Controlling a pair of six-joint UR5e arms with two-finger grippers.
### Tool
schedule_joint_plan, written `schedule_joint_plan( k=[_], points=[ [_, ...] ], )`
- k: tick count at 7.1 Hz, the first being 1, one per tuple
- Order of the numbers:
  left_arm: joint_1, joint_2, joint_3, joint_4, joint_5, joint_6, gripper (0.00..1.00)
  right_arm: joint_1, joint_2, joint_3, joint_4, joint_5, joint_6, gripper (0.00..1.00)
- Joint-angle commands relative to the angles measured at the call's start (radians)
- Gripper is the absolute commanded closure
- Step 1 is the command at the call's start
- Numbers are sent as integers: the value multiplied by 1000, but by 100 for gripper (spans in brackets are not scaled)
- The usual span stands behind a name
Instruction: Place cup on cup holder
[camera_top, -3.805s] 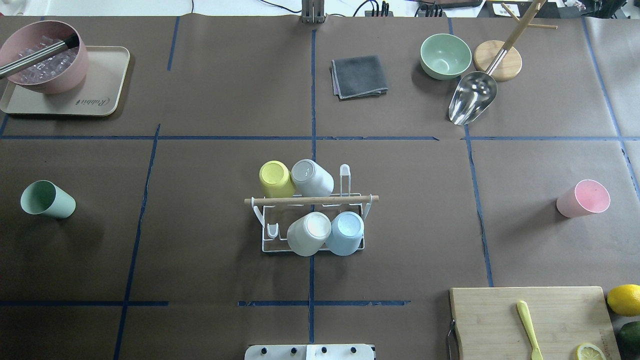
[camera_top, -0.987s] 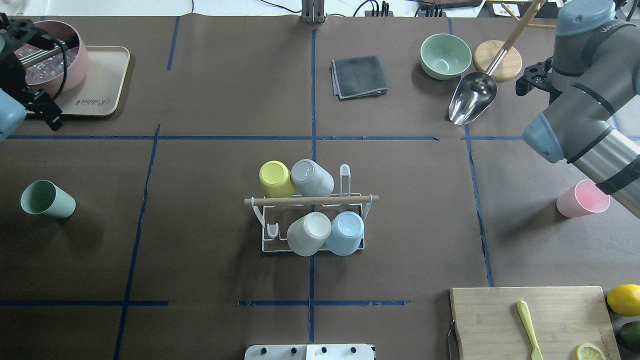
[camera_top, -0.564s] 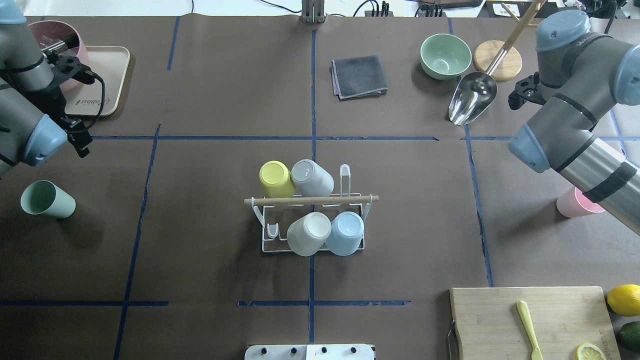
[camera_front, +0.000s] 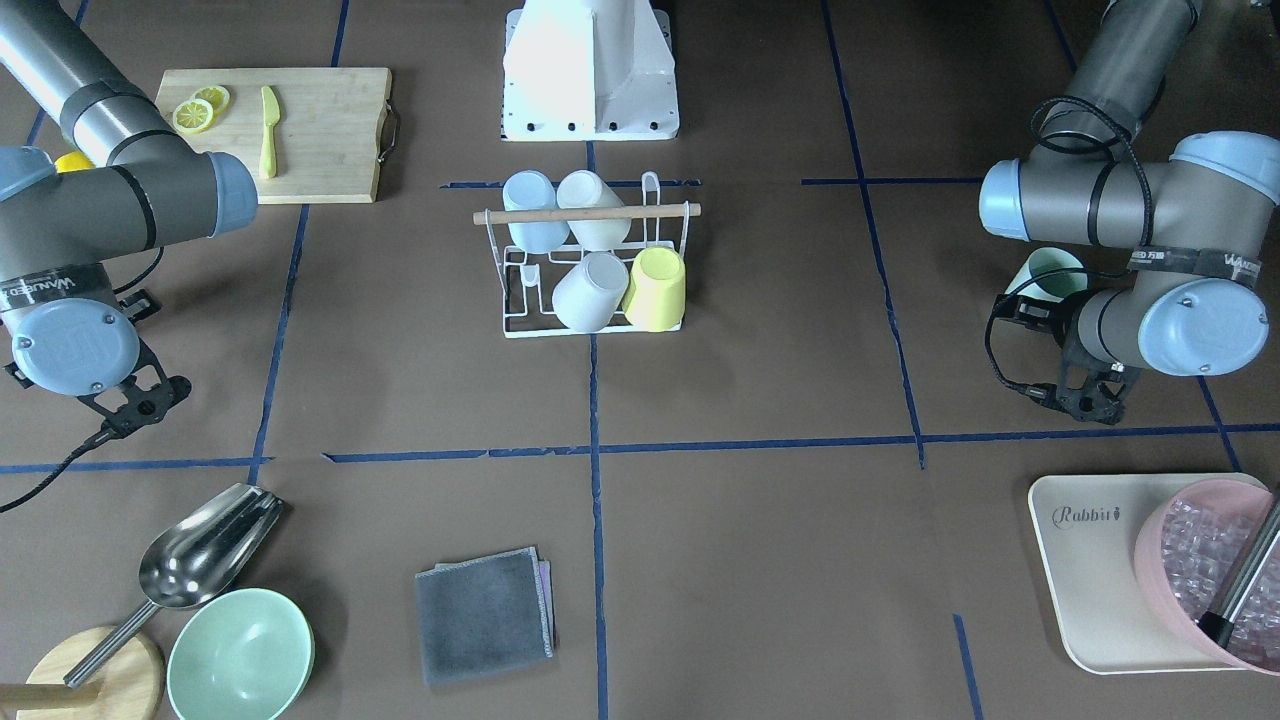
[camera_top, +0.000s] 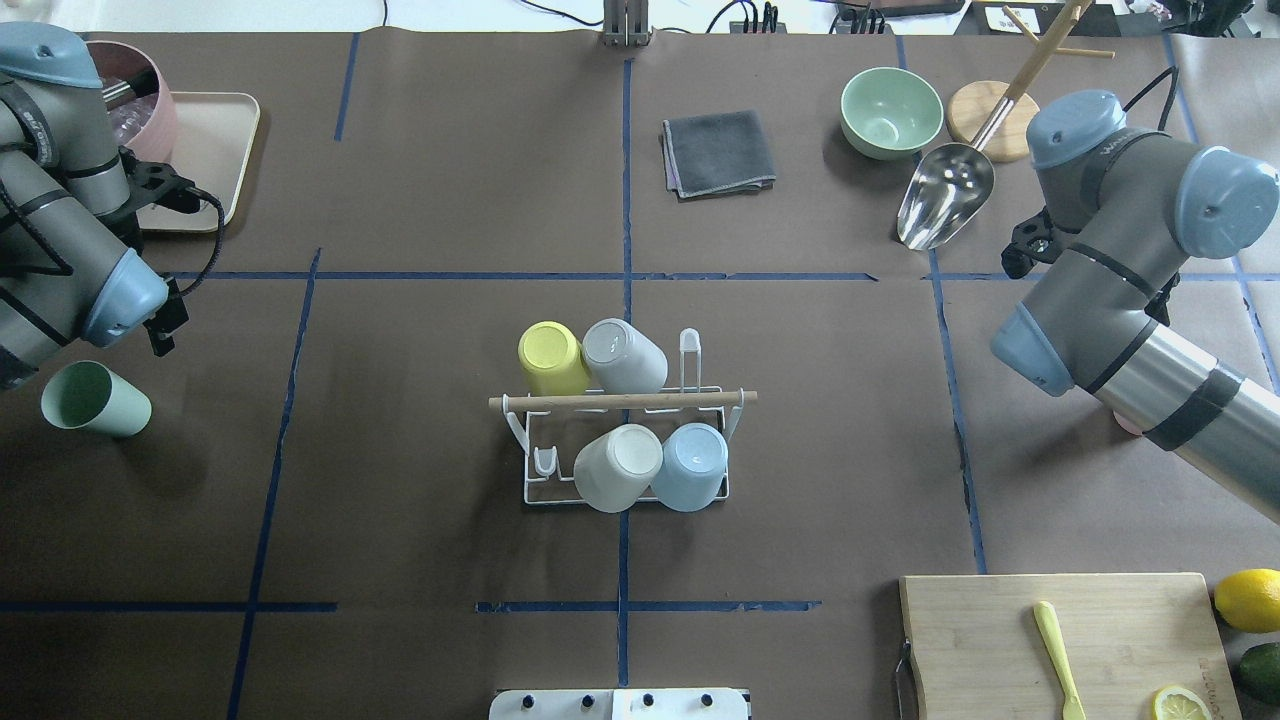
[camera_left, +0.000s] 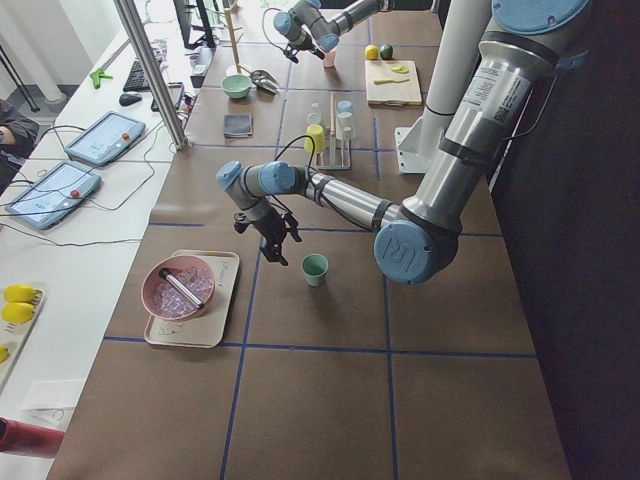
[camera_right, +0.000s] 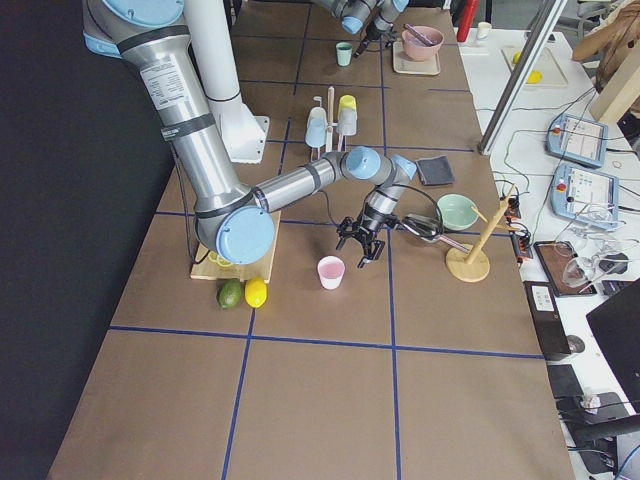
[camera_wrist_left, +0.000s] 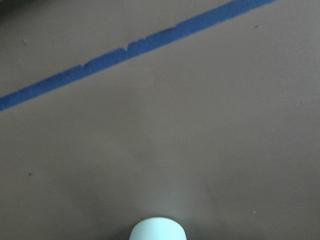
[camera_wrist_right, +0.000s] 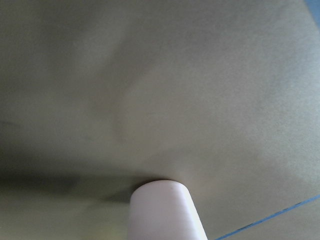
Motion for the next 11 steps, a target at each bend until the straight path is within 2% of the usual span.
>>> schedule_joint_plan(
  k=[1,3,8,11],
  points=[
    [3,1,32,65,0,62,0,-33,-13,1,-3,-14,0,0],
    [12,-2,88,63,-1,94,0,-39,-17,1,-16,-61,0,0],
    [51,-31,208,73,-3,96,0,-104,-36,1,-56,-97,0,0],
    [65,-31,217,201,-11,126,0,-114,-52,1,-57,-147,-2,0]
  ],
)
